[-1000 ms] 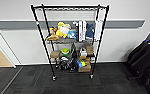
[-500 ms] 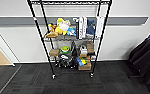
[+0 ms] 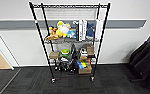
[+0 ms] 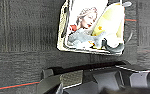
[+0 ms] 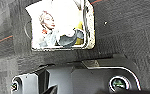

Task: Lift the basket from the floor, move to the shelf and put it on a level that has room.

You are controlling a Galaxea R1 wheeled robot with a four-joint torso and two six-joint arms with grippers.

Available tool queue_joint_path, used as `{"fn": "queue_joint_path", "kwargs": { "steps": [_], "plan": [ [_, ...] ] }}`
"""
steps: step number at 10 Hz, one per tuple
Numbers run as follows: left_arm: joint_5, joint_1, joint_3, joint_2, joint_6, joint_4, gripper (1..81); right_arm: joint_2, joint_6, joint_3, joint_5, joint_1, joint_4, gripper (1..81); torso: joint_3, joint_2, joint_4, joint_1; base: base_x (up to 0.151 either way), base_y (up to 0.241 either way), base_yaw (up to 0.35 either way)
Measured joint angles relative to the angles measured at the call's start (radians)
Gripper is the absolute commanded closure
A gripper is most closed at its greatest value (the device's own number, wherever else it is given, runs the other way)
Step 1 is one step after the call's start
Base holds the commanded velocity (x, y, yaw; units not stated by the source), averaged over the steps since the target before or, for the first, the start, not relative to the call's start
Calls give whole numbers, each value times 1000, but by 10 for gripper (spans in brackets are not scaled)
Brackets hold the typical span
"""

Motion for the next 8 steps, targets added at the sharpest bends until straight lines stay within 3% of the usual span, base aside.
{"fn": "queue_joint_path", "kwargs": {
  "steps": [5, 8],
  "plan": [
    [10, 0, -18, 23, 0, 0, 10, 10, 0, -21, -16, 3, 3, 10, -4, -169, 0, 106, 0, 0, 0],
    [26, -1, -18, 23, 0, 0, 10, 11, 0, -21, -16, 3, 3, 10, -78, -261, 0, 163, 0, 0, 0]
  ]
}}
